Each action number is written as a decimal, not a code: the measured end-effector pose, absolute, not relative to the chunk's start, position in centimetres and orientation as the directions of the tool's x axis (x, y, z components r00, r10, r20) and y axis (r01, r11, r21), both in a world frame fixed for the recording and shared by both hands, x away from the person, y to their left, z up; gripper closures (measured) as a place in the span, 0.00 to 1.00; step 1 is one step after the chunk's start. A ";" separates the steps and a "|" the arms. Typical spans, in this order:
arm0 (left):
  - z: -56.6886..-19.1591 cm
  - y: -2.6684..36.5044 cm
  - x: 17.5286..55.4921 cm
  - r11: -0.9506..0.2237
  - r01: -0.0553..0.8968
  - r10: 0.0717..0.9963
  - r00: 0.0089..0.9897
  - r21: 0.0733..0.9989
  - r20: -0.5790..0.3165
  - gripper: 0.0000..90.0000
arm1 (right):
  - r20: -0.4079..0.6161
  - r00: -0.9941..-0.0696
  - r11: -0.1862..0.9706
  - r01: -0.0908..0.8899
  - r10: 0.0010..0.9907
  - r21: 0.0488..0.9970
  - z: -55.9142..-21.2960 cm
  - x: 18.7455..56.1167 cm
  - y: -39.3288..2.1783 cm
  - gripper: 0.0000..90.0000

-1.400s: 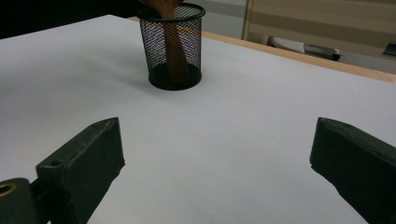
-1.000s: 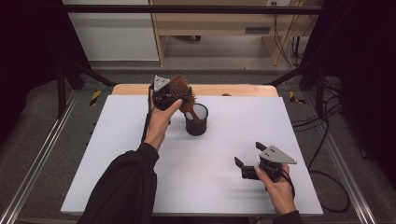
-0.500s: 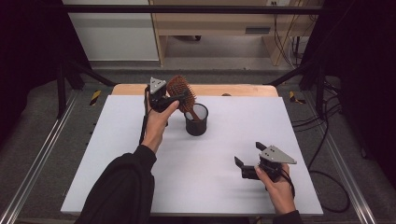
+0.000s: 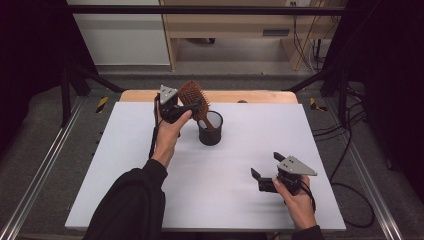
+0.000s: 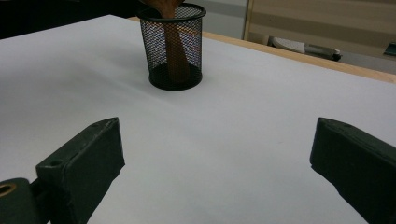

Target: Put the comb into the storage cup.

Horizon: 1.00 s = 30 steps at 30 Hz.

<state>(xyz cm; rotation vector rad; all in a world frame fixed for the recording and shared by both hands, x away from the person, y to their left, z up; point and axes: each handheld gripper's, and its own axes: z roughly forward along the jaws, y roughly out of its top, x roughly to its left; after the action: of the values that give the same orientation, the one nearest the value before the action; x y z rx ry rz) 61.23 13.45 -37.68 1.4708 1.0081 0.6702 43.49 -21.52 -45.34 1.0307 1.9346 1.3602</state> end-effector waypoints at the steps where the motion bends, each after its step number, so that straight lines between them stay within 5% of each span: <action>1: -37.6 13.5 61.2 0.046 0.209 0.875 0.463 0.977 -0.140 0.04 | -0.010 -0.551 0.191 0.272 0.834 0.943 -45.3 43.5 -21.5 0.03; 30: -36.1 14.7 58.1 0.058 0.155 0.878 0.462 0.986 -0.124 0.03 | 0.027 -0.563 0.162 0.285 0.826 0.945 -45.4 43.6 -21.7 0.04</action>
<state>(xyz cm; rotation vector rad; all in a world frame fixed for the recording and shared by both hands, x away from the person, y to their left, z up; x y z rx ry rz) 58.09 14.75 -36.11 1.4297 0.9754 0.7078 43.56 -21.66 -45.41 1.0497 1.9386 1.4023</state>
